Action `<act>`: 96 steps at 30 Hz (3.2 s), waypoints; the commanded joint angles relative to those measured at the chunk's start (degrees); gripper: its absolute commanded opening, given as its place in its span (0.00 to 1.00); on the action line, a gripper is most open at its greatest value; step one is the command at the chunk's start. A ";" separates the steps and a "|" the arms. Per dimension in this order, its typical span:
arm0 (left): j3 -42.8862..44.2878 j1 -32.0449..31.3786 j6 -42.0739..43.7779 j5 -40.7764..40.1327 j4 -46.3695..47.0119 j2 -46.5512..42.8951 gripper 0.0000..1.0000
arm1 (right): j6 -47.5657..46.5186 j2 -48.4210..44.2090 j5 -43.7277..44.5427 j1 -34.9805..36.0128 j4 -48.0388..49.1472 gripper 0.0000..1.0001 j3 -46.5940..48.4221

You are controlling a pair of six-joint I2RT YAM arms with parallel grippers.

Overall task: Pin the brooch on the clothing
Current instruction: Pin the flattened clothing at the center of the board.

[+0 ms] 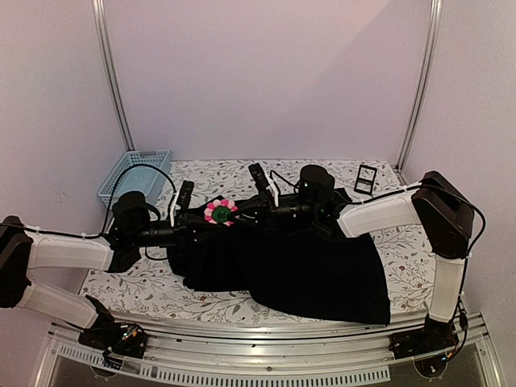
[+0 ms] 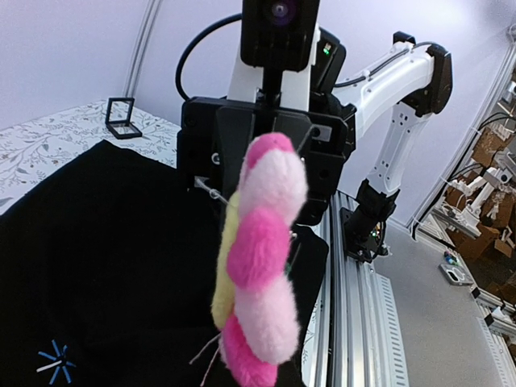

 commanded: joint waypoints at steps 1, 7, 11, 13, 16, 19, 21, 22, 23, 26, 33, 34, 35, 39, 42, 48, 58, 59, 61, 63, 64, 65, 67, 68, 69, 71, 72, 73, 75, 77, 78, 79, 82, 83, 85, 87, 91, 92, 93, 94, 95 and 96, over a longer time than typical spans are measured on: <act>1.35 -0.76 1.14 0.57 -0.16 -0.50 0.00 | 0.07 0.19 -1.64 -0.24 -0.36 0.01 0.85; 1.35 -0.77 1.18 0.68 -0.26 -0.57 0.00 | -0.07 0.11 -1.98 -0.31 0.34 0.00 0.12; 1.27 -0.73 1.56 0.68 -0.26 -0.58 0.00 | 0.27 0.09 -0.76 -0.48 1.49 0.07 -1.18; 1.22 -0.73 1.48 0.73 -0.26 -0.55 0.00 | 0.53 0.15 -0.99 -0.47 1.76 0.13 -1.23; 1.18 -0.80 1.33 0.74 -0.08 -0.59 0.00 | 0.61 0.15 -0.89 -0.42 2.96 0.24 -1.54; 1.09 -0.81 1.15 0.81 0.45 -0.46 0.00 | 0.01 0.66 -0.94 -0.02 3.99 0.34 -0.95; 1.09 -0.89 0.92 1.01 0.88 -0.30 0.00 | -0.03 1.50 -1.78 0.45 4.44 0.38 0.30; 1.12 -0.93 0.86 1.00 1.06 -0.31 0.00 | -0.03 2.23 -2.29 0.65 4.37 0.42 0.86; 1.11 -0.97 0.72 1.02 1.14 -0.34 0.00 | 0.05 2.62 -2.62 0.78 4.26 0.45 1.35; 1.17 -0.98 0.45 0.99 1.27 -0.41 0.00 | 0.23 3.80 -2.32 1.13 4.67 0.50 1.64; 0.94 -0.99 -1.33 1.12 3.41 -0.43 0.00 | 0.62 4.11 -2.25 1.23 6.19 0.18 0.84; 1.05 -0.98 -1.60 1.36 3.50 -0.46 0.00 | 0.59 3.85 -2.12 1.16 6.30 0.17 0.28; 1.10 -0.90 -1.85 1.58 3.46 -0.59 0.00 | 0.72 3.67 -2.00 1.02 6.53 0.17 -0.28; 1.41 -0.69 -2.18 2.54 3.42 -0.36 0.00 | 2.87 2.97 -2.28 0.46 8.21 0.16 -1.72; 1.65 -0.63 -2.32 3.08 3.51 -0.13 0.00 | 4.60 3.04 -2.29 0.13 8.63 0.18 -1.78; 1.75 -0.71 -2.34 3.06 3.09 -0.07 0.00 | 5.74 2.42 -1.48 -0.31 9.62 0.30 -2.08; 1.75 -0.62 -1.86 2.58 3.04 -0.23 0.00 | 5.66 1.82 -2.50 -0.28 9.19 0.01 -1.12; 1.77 -0.55 -1.86 2.53 3.29 -0.29 0.00 | 5.89 2.08 -2.52 -0.28 9.14 0.00 -1.08; 1.79 -0.46 -1.89 2.21 4.32 -0.48 0.00 | 6.32 2.84 -2.43 -0.20 9.01 0.00 -1.23; 1.97 -0.14 -3.10 1.74 5.49 -0.59 0.04 | 6.54 3.53 -2.26 0.17 8.74 0.00 -1.34; 2.20 0.09 -3.88 1.75 6.10 -0.61 0.06 | 6.56 3.78 -2.17 0.36 8.50 0.00 -1.27; 2.33 0.22 -4.64 1.79 6.44 -0.59 0.08 | 6.37 4.11 -2.08 0.59 8.11 0.00 -1.09; 2.46 0.40 -5.25 1.68 6.68 -0.64 0.12 | 6.01 4.34 -1.99 0.85 7.21 0.00 -0.83; 2.39 0.57 -5.33 1.63 6.77 -0.69 0.13 | 5.88 4.42 -1.98 0.95 6.95 0.00 -0.82; 2.35 0.74 -5.55 1.49 6.77 -0.70 0.14 | 5.96 4.57 -1.98 1.11 6.79 0.00 -0.94; 2.39 1.02 -5.93 1.38 6.77 -0.64 0.14 | 6.25 4.48 -1.90 1.13 6.68 0.00 -1.32; 2.38 1.11 -6.05 1.37 6.88 -0.68 0.14 | 6.30 4.39 -1.78 1.13 6.72 0.00 -1.60; 2.31 1.13 -6.11 1.55 6.94 -0.69 0.13 | 6.24 4.17 -1.61 1.13 6.53 0.00 -1.75; 2.19 1.13 -6.08 1.56 6.92 -0.64 0.11 | 6.10 3.96 -1.54 1.13 6.00 0.00 -1.71; 2.16 1.17 -6.03 1.45 6.83 -0.65 0.08 | 6.02 3.82 -1.61 1.07 5.93 0.00 -1.69; 2.16 1.14 -5.94 1.48 6.78 -0.64 0.07 | 6.16 3.84 -1.70 1.12 5.93 0.00 -1.60; 2.21 1.13 -5.87 1.61 6.72 -0.70 0.05 | 6.20 3.92 -1.71 1.13 5.87 0.00 -1.56; 2.27 1.13 -5.64 1.81 6.43 -0.77 0.00 | 6.36 3.95 -1.67 1.14 5.96 0.00 -1.63; 2.19 1.11 -5.72 1.82 6.40 -0.79 0.00 | 6.45 3.85 -1.57 1.13 6.12 0.00 -1.63; 2.17 1.13 -5.88 1.76 6.42 -0.70 0.00 | 6.47 3.77 -1.54 1.20 6.43 0.01 -1.44; 2.18 1.13 -6.48 1.51 6.50 -0.71 0.00 | 6.40 3.71 -1.16 1.21 6.33 0.10 -1.40; 2.15 1.30 -8.00 1.51 6.47 -0.55 0.00 | 3.67 2.66 1.31 1.19 5.53 0.28 -3.99; 2.09 1.45 -8.54 1.43 6.50 -0.44 0.00 | 1.46 1.86 2.67 1.15 5.43 0.34 -5.35; 2.06 1.59 -9.09 1.24 6.55 -0.35 0.00 | -0.01 0.54 4.25 1.21 5.58 0.39 -6.77; 1.99 1.72 -9.65 1.28 6.59 -0.21 0.00 | -1.92 -0.33 5.50 1.22 5.92 0.41 -7.87; 1.98 1.74 -10.03 1.31 6.74 -0.08 0.00 | -3.14 -1.36 6.08 1.22 6.01 0.43 -8.62; 1.89 1.75 -10.26 1.28 6.95 -0.01 0.00 | -4.81 -1.94 6.39 1.20 5.68 0.44 -8.88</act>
